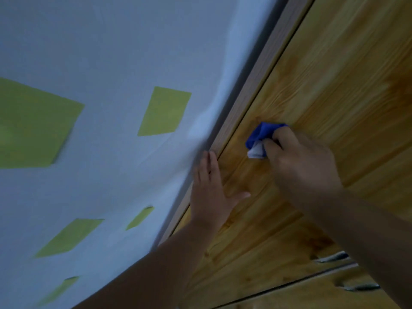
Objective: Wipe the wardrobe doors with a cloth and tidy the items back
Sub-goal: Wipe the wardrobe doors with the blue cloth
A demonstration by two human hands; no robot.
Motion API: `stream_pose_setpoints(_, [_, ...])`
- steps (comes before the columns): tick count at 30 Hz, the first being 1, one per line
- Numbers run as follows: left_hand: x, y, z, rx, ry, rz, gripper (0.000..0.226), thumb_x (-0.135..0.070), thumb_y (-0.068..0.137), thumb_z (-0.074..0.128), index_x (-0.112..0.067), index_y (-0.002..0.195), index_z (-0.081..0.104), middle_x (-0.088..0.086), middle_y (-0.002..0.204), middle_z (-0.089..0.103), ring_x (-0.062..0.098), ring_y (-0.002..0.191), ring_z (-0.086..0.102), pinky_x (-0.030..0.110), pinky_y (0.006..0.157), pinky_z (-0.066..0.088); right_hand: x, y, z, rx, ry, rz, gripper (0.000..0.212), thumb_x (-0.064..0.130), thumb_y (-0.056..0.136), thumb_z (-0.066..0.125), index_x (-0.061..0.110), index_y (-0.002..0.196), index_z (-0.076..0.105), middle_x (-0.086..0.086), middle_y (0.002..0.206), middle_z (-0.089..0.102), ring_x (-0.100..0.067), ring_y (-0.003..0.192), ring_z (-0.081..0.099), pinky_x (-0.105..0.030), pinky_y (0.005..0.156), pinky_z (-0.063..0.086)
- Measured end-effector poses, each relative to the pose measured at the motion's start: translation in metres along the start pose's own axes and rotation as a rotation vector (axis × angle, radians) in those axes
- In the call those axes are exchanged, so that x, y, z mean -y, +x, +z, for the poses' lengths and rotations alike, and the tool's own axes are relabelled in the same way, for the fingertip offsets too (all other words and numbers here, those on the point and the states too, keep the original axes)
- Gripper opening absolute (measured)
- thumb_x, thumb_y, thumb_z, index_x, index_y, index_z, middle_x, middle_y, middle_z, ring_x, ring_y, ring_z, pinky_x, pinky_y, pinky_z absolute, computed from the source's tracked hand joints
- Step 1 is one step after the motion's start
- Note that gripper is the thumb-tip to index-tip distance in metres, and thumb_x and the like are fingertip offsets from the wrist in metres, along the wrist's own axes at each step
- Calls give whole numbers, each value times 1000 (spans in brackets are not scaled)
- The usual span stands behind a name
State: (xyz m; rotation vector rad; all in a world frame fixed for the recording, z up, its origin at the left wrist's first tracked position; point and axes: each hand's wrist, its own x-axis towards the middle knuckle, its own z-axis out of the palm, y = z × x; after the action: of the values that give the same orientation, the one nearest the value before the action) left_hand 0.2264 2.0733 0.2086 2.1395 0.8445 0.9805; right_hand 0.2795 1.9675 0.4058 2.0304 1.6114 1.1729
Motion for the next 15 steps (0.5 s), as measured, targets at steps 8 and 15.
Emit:
stream_pose_setpoints(8, [3,2,12,35,157,34,107,-82,87,21,-15,168,-1,6,176,-1,20,162,-5,35,131,4,72,19,37,385,20,-199,34,16,94,37,11,117,62,-10,118,54,-26,101,56,-38,77,45])
stream_pose_setpoints(15, [-5,-4,1,53,19,-7,125,-85,79,51,-20,166,-10,4,175,-6,23,162,3,39,125,16,51,20,15,424,-31,-124,29,28,88,60,18,115,62,-5,113,54,-22,95,59,-39,84,40])
